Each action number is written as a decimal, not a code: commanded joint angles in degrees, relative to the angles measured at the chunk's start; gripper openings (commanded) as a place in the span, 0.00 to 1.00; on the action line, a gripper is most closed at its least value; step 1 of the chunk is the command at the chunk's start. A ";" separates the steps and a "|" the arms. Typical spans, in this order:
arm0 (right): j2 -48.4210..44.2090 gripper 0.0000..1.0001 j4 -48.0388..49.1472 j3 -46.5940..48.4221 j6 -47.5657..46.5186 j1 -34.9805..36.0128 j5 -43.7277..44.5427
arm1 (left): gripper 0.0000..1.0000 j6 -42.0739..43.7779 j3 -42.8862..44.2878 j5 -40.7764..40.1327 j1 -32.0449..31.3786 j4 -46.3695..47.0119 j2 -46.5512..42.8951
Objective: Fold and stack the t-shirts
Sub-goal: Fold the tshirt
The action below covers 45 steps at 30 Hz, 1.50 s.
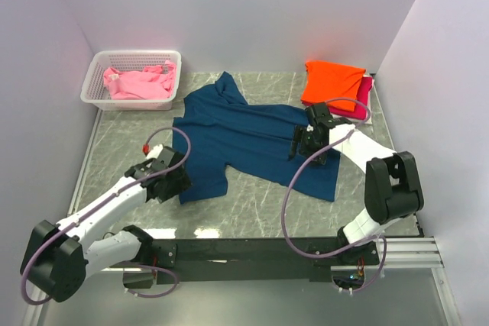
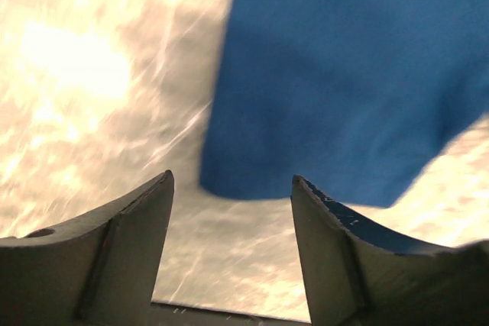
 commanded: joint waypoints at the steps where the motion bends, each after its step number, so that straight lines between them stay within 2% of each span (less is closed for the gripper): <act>1: -3.37 0.78 1.11 -1.86 -0.64 -0.42 0.83 | 0.67 -6.57 -1.78 -0.50 -1.81 -2.63 -1.67; 10: -7.50 0.78 0.59 -5.30 0.07 -0.42 0.48 | 0.59 -7.01 -2.04 -2.35 -2.52 -1.67 2.02; 18: -7.68 0.78 -2.14 -3.45 -2.74 -0.77 0.22 | 0.48 -8.42 -4.41 -2.97 -2.52 0.78 2.81; 27: -6.37 0.78 -1.61 -4.59 -3.28 -0.85 -2.07 | 0.46 -6.58 -5.29 -0.24 -2.52 5.62 10.45; 32: -6.45 0.78 -0.64 -5.30 -1.60 -0.77 -3.30 | 0.35 -5.52 -4.24 -0.51 -2.52 5.27 13.01; 35: -6.45 0.78 -1.78 -4.86 -2.04 -0.94 -1.90 | 0.24 -5.34 -4.41 -0.33 -2.52 5.36 12.75; 36: -6.45 0.78 -1.96 -4.60 -2.13 -1.03 -1.37 | 0.15 -5.26 -4.59 -0.24 -2.52 5.45 12.40; 39: -6.36 0.78 -3.19 -4.68 -1.34 -1.73 -0.58 | 0.01 -4.91 -4.68 0.02 -2.52 5.45 12.31; 45: -9.51 0.78 -3.63 -8.37 4.81 -8.31 2.06 | 0.01 -4.38 -3.89 1.08 -2.52 4.66 10.47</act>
